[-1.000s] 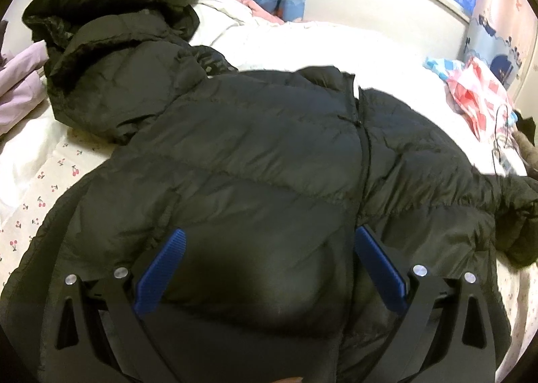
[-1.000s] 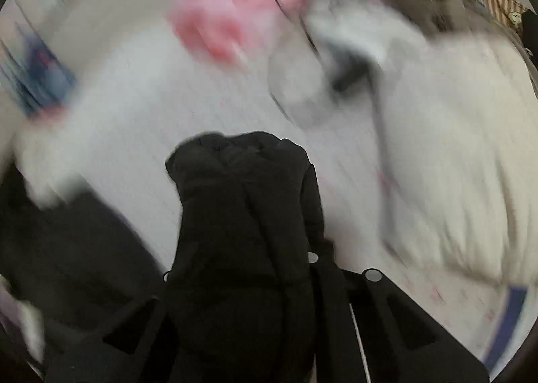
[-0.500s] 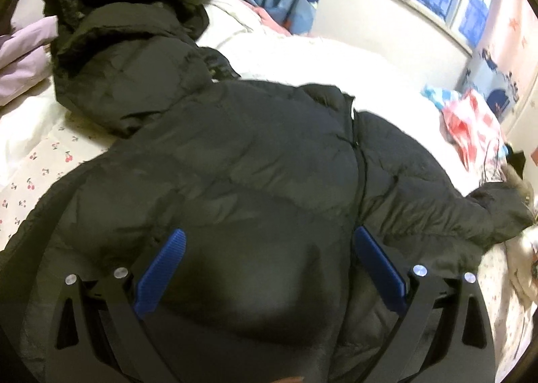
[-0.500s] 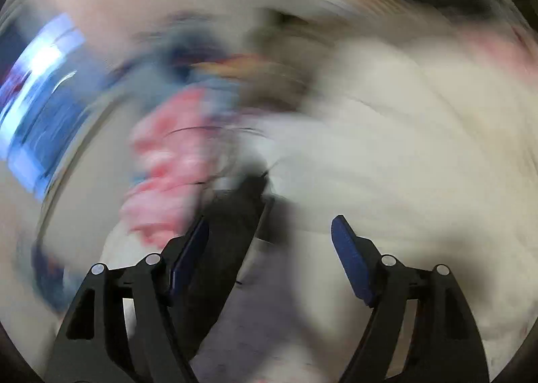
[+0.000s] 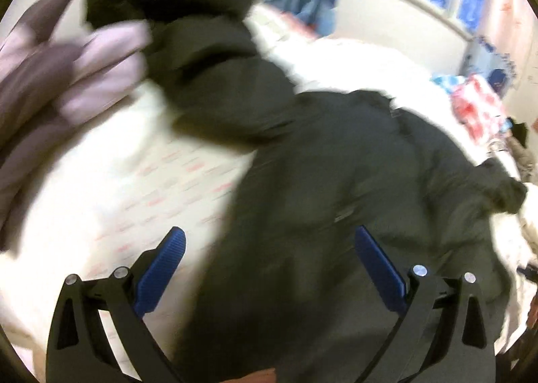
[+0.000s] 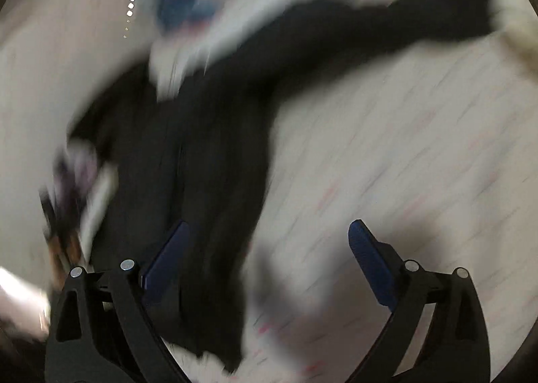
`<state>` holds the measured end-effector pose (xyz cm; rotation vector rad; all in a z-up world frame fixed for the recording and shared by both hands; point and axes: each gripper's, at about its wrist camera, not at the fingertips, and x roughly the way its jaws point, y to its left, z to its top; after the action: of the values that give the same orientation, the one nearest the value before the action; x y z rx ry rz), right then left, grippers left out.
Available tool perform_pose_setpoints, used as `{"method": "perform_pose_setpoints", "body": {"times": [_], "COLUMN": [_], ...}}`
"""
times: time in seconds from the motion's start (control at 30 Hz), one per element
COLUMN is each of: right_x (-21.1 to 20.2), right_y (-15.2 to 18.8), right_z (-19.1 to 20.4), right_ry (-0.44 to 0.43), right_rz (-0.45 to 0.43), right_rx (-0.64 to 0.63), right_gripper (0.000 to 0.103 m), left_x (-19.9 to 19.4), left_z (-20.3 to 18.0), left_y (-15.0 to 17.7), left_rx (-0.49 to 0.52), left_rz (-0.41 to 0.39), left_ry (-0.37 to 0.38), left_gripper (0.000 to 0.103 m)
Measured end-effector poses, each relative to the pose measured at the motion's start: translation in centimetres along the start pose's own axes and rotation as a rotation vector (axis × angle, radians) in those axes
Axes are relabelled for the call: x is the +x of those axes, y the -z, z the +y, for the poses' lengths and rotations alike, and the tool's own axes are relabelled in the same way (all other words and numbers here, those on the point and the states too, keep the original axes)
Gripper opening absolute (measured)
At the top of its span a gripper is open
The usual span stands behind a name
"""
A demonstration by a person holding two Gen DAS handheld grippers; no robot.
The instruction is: Fold large clothes
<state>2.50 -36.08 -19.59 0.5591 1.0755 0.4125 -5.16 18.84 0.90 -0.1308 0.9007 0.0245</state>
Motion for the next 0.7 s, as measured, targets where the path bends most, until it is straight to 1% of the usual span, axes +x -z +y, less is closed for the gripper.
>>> {"method": "perform_pose_setpoints", "body": {"times": [0.03,0.07,0.1,0.13,0.2,0.23,0.27,0.3,0.33,0.37,0.4,0.43,0.47,0.5,0.53,0.57,0.6,0.63,0.67,0.7], "right_x": [1.9,3.0,3.5,4.1,3.7,2.9,1.8,1.2,0.3,-0.4,-1.2,-2.2,-3.3,-5.3,-7.7,-8.6,-11.9,-14.5,-19.0,-22.3], "right_y": [1.6,2.7,3.6,4.5,5.8,6.3,6.7,7.1,7.4,7.4,7.6,7.2,6.9,6.6,6.0,5.3,4.5,3.4,3.0,2.7], "right_z": [1.4,2.3,3.4,4.0,5.1,5.1,4.7,4.4,4.1,4.1,3.7,3.5,3.5,3.7,3.9,4.9,5.3,5.8,5.5,5.4], "right_ry": [-0.028,-0.049,-0.061,-0.056,-0.025,-0.050,-0.110,-0.132,-0.138,-0.125,-0.126,-0.136,-0.140,-0.142,-0.166,-0.181,-0.209,-0.224,-0.246,-0.254], "right_rz": [0.058,0.099,0.133,0.172,0.192,0.195,0.200,0.204,0.214,0.219,0.224,0.215,0.196,0.165,0.123,0.094,0.041,0.001,-0.048,-0.086], "right_rx": [-0.030,-0.043,-0.049,-0.070,-0.127,-0.120,-0.079,-0.063,-0.072,-0.095,-0.098,-0.081,-0.079,-0.101,-0.109,-0.113,-0.126,-0.132,-0.146,-0.160], "right_gripper": [0.092,0.092,0.092,0.092,0.094,0.093,0.092,0.085,0.076,0.047,0.020,0.015,0.010,0.009,0.008,0.008,0.008,0.008,0.007,0.007], "left_x": [0.2,0.6,0.8,1.1,1.4,1.6,1.7,1.9,2.0,2.2,2.5,2.5,2.5,2.3,1.6,0.6,-0.7,-2.6,-4.1,-5.6], "left_z": [1.4,3.3,4.2,5.5,6.8,7.4,7.5,7.6,7.3,6.8,6.3,5.6,5.1,4.5,3.9,3.0,1.9,0.7,-0.1,-0.9], "left_y": [0.5,1.5,2.1,3.2,4.6,5.5,6.0,6.7,7.3,7.8,8.4,8.8,8.9,8.6,7.9,7.5,6.7,5.8,5.3,4.9], "left_rx": [-0.009,-0.015,-0.018,-0.019,-0.028,-0.052,-0.068,-0.087,-0.091,-0.085,-0.076,-0.066,-0.062,-0.087,-0.103,-0.089,-0.073,-0.055,-0.042,-0.034], "left_rz": [0.029,0.072,0.097,0.133,0.177,0.203,0.223,0.249,0.273,0.300,0.331,0.345,0.352,0.377,0.365,0.342,0.313,0.279,0.253,0.232], "left_ry": [-0.012,-0.016,-0.017,-0.014,0.036,0.079,0.110,0.155,0.190,0.208,0.219,0.222,0.237,0.284,0.297,0.305,0.329,0.371,0.403,0.436], "left_gripper": [0.096,0.096,0.096,0.096,0.096,0.096,0.096,0.096,0.096,0.096,0.092,0.085,0.059,0.035,0.029,0.022,0.018,0.017,0.016,0.015]}}
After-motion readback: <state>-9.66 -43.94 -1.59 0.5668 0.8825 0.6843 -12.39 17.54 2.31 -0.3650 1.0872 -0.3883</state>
